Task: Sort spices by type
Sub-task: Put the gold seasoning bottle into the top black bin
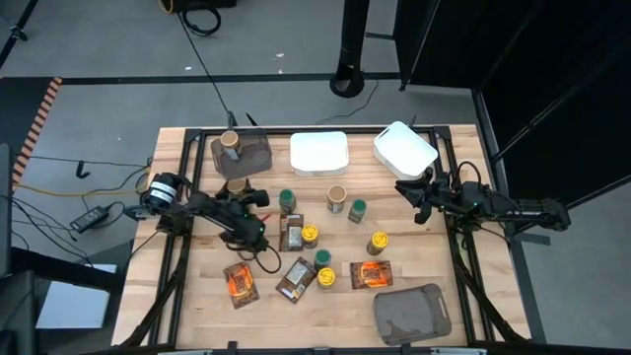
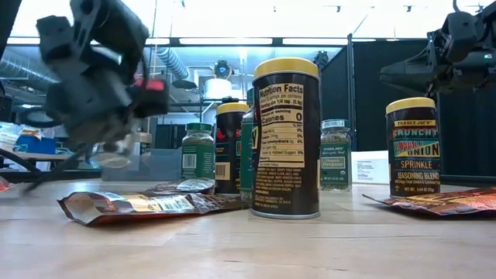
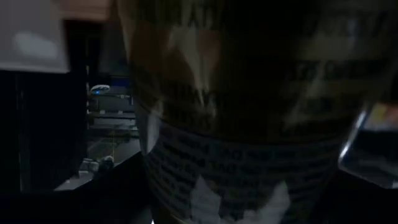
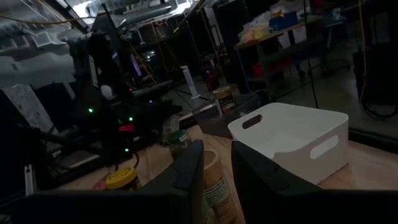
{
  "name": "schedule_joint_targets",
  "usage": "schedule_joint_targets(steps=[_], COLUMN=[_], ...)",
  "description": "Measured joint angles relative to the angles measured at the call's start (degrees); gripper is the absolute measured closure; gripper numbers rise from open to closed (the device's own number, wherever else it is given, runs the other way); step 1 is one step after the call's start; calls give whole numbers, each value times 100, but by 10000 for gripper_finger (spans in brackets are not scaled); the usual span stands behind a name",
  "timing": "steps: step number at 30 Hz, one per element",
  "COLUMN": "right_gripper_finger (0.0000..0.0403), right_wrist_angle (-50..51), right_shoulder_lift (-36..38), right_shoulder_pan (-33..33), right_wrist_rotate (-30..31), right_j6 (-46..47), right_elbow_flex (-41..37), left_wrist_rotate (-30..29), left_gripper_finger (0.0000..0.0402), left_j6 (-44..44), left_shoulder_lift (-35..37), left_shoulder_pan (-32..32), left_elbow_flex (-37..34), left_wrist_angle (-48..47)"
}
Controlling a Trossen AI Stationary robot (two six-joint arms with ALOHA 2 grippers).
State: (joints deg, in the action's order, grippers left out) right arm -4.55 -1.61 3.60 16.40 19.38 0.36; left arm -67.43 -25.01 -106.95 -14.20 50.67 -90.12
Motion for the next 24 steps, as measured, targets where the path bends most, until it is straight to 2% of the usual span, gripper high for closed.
schedule_joint_targets(steps=[8, 17, 20, 24], right_gripper_finger=[311, 311, 311, 311], right_wrist_angle=[-5, -7, -5, -6], right_shoulder_lift=[0, 2, 2, 0], right_shoulder_pan=[1, 2, 0, 0], right_wrist_rotate=[0, 2, 1, -8], right_j6=[-1, 0, -1, 0], right_elbow_flex=[0, 0, 0, 0], left_wrist_rotate=[59, 88, 125, 226], left_gripper_finger=[133, 133, 133, 121], left_j6=[15, 157, 565, 1700], left_shoulder_lift=[-53, -696, -959, -1130], left_shoulder_pan=[0, 2, 2, 2], left_elbow_flex=[-854, -1043, -954, -749], left_wrist_angle=[2, 443, 253, -44])
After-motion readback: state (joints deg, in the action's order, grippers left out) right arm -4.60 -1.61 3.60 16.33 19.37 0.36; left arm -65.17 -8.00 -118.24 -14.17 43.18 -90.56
